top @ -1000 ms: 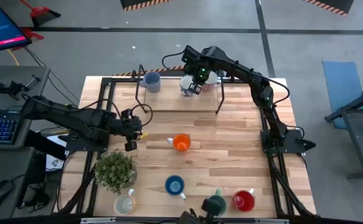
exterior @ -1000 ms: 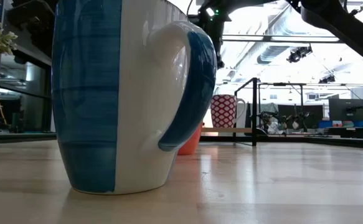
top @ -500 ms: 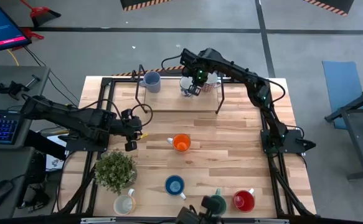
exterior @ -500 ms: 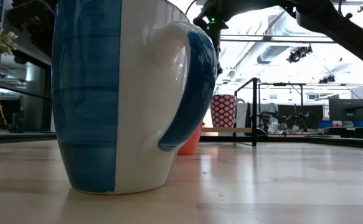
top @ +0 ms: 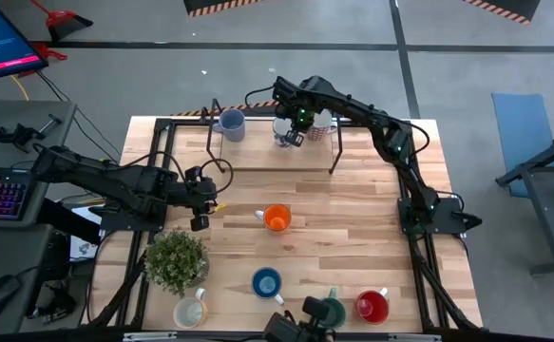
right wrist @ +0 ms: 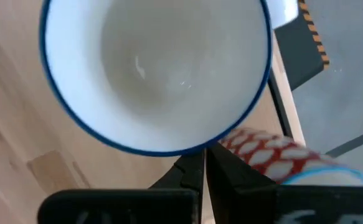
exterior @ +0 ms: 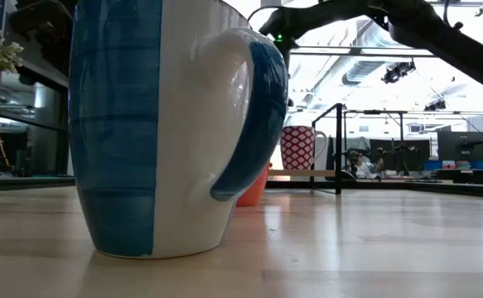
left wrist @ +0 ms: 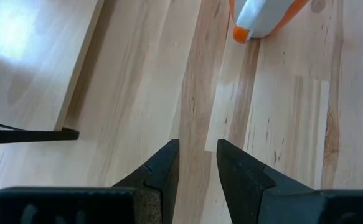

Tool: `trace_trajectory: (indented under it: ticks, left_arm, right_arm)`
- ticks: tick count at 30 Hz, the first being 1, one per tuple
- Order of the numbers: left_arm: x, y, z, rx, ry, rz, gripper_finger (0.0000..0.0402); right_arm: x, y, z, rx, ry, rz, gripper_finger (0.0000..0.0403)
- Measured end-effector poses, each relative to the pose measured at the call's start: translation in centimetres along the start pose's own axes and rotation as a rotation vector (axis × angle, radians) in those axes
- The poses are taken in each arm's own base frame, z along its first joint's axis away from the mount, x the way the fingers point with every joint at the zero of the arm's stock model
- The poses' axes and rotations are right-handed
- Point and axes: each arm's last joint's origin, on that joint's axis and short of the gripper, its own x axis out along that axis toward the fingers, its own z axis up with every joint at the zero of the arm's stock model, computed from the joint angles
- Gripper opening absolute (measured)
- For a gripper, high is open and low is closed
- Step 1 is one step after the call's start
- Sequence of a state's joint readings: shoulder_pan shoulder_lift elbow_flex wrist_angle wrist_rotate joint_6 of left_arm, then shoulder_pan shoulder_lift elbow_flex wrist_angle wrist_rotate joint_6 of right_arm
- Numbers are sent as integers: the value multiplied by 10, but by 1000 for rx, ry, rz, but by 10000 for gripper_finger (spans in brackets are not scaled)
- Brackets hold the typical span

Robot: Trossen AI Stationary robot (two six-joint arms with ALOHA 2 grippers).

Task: Place coffee mugs
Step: Put the blue white floral mug on the shelf

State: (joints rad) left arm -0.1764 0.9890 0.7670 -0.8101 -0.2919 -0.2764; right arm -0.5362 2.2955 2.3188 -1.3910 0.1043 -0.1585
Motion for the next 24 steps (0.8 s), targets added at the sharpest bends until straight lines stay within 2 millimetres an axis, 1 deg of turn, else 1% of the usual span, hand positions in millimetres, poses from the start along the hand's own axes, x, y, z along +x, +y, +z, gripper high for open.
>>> trace_trajectory:
  ticks: [3,13,18,24]
  left_arm:
    - [0,0,0,0,1,-2,99]
    - [0,0,0,10,1,-2,99]
    - [0,0,0,9,0,-2,99]
    - [0,0,0,9,0,-2,99]
  right_arm:
    - [4,0,4,1,-23,5,2]
    - [7,5,13,-5,-106,46,2]
    - [6,6,19,-1,-167,36,2]
    - [6,7,22,-4,-197,68,2]
